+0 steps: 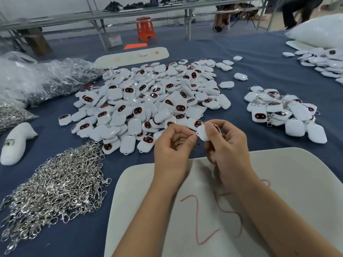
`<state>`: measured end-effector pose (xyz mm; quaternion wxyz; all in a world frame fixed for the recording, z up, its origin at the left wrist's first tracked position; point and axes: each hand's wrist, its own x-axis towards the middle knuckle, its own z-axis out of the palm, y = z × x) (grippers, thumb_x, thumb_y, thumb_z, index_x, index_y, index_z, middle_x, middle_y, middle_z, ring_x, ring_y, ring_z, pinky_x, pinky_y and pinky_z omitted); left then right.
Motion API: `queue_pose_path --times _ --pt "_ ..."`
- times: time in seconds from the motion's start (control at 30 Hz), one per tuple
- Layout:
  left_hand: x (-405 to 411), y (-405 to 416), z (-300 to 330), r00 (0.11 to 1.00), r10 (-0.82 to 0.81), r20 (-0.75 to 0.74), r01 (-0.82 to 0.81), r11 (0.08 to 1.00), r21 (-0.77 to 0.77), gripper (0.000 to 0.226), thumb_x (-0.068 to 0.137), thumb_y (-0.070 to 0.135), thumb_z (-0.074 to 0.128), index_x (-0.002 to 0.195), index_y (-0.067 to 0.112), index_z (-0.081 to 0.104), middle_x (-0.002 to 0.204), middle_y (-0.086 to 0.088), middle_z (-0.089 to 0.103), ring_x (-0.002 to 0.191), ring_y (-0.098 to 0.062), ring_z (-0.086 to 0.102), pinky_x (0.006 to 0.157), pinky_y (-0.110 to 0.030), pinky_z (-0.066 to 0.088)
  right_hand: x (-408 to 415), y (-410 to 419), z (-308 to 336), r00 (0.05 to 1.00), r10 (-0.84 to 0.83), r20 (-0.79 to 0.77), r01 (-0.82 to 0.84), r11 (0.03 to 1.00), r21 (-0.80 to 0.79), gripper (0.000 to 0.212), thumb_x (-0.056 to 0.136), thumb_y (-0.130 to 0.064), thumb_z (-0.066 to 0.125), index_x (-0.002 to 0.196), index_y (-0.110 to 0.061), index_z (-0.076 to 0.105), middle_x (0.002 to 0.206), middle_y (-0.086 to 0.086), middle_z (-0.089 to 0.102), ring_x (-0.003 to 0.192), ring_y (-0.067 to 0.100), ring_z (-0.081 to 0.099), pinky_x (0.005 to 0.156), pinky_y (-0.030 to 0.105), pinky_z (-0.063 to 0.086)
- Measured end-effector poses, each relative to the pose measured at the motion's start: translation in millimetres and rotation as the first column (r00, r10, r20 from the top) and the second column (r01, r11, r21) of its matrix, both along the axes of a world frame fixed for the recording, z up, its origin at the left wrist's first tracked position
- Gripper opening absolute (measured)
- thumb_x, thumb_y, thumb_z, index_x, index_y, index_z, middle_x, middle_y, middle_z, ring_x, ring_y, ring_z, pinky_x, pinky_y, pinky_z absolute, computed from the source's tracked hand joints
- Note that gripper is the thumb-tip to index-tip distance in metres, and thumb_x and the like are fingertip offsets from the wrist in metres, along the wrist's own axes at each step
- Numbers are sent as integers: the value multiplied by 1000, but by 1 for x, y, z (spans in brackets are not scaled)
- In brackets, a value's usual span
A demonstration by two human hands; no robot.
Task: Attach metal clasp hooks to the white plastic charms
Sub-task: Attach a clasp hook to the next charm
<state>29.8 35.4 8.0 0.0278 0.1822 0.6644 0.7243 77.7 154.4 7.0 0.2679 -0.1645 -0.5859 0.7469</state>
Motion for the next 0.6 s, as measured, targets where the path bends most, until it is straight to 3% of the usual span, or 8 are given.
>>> queue_pose_path --times 0.17,0.27,0.4,0.5,0.6 --pt "-1 1 -1 996 81 -30 -80 997 19 15 85 -6 76 83 8 70 73 -6 72 68 -14 66 68 -25 55 0 0 -1 1000 -3 -17 3 1000 -22 11 101 -16 67 96 -6 64 58 5 51 41 7 41 37 20 30" --pt "2 2 -3 986 161 -47 -162 987 -12 22 82 1 79 84 17 65 76 -3 74 70 -14 69 69 -23 55 1 -1 -2 1000 -26 -12 26 1000 -18 13 100 -18 68 96 -7 64 58 5 51 43 7 42 38 20 32" --pt "5 3 -1 929 203 -311 -267 947 -180 30 80 6 73 81 30 56 80 14 69 78 -7 68 70 -10 47 2 -2 -3 999 -37 3 37 999 2 13 99 -19 70 95 -9 64 61 5 54 47 9 47 40 19 35" --pt "2 1 -2 855 126 -504 -313 899 -306 29 82 -3 66 80 23 53 76 9 60 74 -13 59 66 -26 45 2 -1 -6 998 -60 -2 60 996 69 13 98 -20 72 93 -10 64 58 3 55 48 11 47 41 21 37" --pt "2 5 -4 750 34 -661 -386 833 -396 28 75 -13 57 79 15 53 75 2 55 70 -20 47 62 -36 36 3 2 -8 993 -119 19 109 953 284 17 92 -27 75 90 -15 64 57 -4 60 51 14 51 47 31 43"
